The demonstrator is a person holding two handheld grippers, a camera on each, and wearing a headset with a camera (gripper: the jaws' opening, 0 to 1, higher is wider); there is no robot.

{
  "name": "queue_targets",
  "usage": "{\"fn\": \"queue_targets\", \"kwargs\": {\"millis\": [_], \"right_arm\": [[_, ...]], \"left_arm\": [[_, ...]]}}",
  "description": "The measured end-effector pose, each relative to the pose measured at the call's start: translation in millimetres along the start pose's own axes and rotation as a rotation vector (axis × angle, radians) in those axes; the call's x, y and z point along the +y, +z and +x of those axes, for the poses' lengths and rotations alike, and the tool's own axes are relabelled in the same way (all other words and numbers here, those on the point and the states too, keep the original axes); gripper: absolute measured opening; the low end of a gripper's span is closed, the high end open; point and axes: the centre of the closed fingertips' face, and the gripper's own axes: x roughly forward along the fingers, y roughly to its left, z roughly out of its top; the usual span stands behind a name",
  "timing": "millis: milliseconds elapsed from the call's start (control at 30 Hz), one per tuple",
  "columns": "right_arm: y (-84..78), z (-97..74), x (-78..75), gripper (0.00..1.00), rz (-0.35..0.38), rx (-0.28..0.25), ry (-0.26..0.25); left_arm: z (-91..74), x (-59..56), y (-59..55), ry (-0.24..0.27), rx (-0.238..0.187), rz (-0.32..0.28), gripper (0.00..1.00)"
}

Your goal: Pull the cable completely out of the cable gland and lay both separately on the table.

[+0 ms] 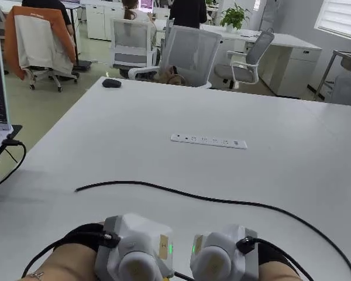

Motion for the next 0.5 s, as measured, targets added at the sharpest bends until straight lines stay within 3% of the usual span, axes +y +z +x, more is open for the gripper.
{"fn": "queue_targets", "kwargs": {"millis": [100, 233, 333, 500], "right_arm": [[11.5, -4.4, -6.1, 0.19, -0.035, -0.048, -0.035], [21.0, -8.2, -7.8, 0.12, -0.033, -0.1, -0.039], [20.9, -7.8, -5.9, 0.04, -0.026, -0.105, -0.028], [17.1, -7.0, -7.7, 0.03, 0.008, -0.094, -0.031]], "left_arm": [[0.0, 1.3, -0.3, 0.003, -0.002, -0.005, 0.17], [0.7, 1.0, -0.4, 0.001, -0.001, -0.002, 0.17], [0.1, 3.6, 0.2, 0.009, -0.008, -0.009, 0.17], [-0.6, 2.7, 0.5, 0.009, -0.005, -0.006, 0.17]]}}
